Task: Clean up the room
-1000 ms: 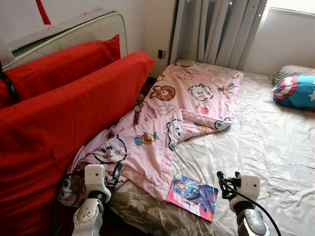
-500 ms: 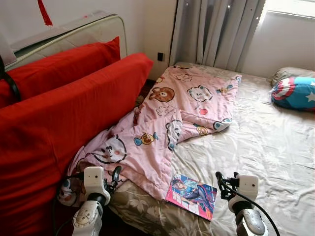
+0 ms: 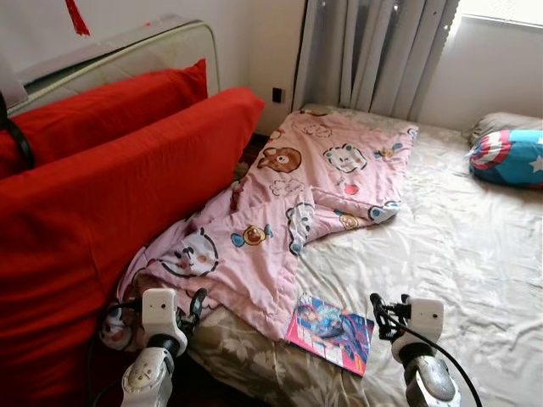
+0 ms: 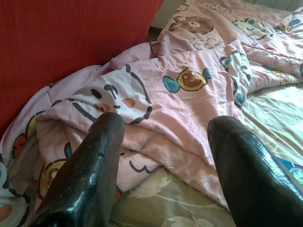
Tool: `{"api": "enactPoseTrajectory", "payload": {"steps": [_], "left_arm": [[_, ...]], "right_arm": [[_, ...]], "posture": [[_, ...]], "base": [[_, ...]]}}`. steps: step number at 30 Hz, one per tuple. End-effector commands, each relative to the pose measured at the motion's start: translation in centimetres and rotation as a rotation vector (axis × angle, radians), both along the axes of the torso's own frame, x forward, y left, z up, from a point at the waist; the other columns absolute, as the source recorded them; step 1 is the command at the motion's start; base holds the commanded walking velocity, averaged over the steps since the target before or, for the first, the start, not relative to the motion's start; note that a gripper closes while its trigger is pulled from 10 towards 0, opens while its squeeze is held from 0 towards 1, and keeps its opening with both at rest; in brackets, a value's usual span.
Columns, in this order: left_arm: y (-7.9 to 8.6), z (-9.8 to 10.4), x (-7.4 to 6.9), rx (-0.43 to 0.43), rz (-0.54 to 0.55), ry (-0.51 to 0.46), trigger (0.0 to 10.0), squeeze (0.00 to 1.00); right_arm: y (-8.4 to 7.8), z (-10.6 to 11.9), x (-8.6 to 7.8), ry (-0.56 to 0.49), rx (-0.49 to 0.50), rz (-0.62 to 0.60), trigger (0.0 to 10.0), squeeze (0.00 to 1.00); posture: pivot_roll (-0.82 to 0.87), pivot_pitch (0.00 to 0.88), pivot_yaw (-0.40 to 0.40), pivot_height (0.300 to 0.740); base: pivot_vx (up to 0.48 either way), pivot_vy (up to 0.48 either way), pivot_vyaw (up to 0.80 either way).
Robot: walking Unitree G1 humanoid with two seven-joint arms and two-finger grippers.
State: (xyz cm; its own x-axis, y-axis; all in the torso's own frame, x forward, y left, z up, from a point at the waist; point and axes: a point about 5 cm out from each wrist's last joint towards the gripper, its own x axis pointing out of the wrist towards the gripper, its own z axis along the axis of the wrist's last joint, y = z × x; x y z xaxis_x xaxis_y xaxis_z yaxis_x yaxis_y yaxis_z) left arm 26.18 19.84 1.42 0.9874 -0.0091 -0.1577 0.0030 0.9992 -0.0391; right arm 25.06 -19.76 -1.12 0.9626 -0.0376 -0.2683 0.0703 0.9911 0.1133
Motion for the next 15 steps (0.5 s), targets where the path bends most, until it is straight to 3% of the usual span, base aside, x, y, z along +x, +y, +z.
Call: {"api": "enactPoseTrajectory", "payload": {"steps": [1, 8, 15], "left_arm": [[0.07, 0.15, 0.16, 0.001, 0.001, 0.003, 10.0, 0.0], [0.27, 0.16, 0.18, -0.007, 0.015, 0.006, 10.0, 0.0], [0.46, 0.21, 0.23, -0.021, 0.033, 0.007, 10.0, 0.0]], "right_arm": [[-0.02, -0.5, -0.33, 0.039, -0.005, -0.004, 10.0, 0.0], [0.22, -0.45, -0.47, 0.02, 0.0, 0.008, 10.0, 0.0], [0.31, -0.54, -0.48, 0.029, 0.0, 0.005, 10.0, 0.0]], "posture": [[0.02, 0.0, -0.047, 0.675], [0.02, 0.0, -0.048, 0.643], [0.03, 0.0, -0.051, 0.643]], "base": [[0.0, 0.0, 0.0], [0.0, 0.0, 0.0], [0.0, 0.0, 0.0]]}}
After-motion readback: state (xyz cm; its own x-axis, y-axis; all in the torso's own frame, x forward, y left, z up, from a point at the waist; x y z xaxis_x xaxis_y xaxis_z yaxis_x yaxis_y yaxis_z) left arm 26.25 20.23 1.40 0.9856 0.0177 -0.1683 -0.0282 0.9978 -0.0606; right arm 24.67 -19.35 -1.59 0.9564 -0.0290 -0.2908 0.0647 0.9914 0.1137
